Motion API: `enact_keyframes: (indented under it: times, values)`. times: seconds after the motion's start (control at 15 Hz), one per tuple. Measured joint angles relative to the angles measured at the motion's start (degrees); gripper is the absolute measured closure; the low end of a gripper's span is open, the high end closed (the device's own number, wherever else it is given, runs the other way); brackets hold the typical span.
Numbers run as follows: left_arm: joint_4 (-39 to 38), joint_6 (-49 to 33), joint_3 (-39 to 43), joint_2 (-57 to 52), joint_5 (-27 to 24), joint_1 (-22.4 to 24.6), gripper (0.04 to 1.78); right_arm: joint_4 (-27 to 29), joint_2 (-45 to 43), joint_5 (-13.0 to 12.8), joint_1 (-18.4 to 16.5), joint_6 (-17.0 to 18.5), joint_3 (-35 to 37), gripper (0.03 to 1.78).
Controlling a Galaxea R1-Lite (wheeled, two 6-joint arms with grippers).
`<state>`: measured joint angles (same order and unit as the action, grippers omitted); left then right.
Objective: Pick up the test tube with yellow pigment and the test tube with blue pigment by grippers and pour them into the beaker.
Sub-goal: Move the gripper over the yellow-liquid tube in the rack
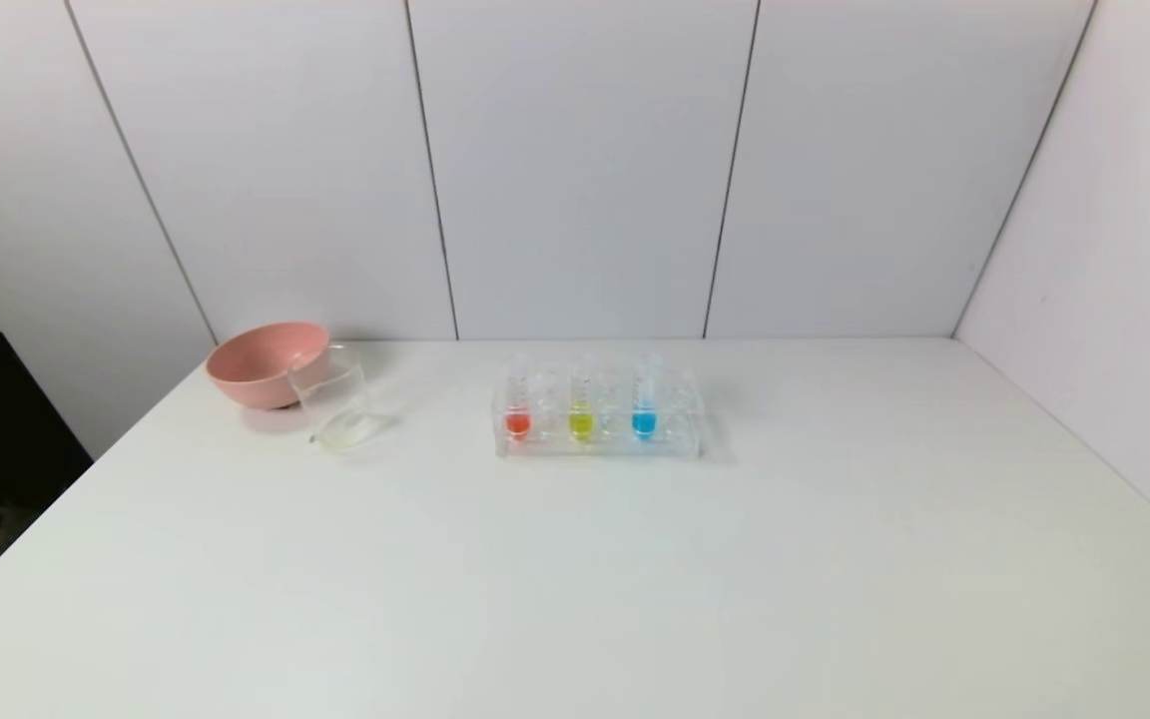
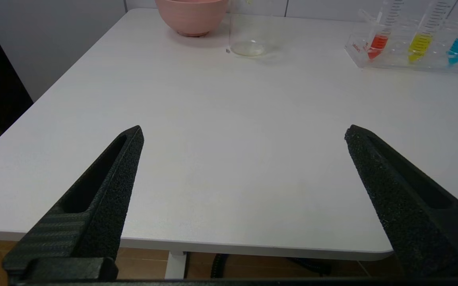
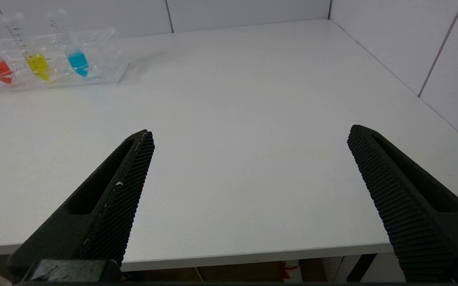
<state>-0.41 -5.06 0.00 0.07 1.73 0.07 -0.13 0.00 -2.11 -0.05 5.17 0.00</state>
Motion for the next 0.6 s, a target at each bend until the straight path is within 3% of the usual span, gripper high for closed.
enact_keyframes:
  times: [0.6]
  values:
    - [0.60,-0.52,-2.36,0.00,-0.13,0.00,0.04,0.02,0.00,0.00,-0.02,0.00,0.00,0.04]
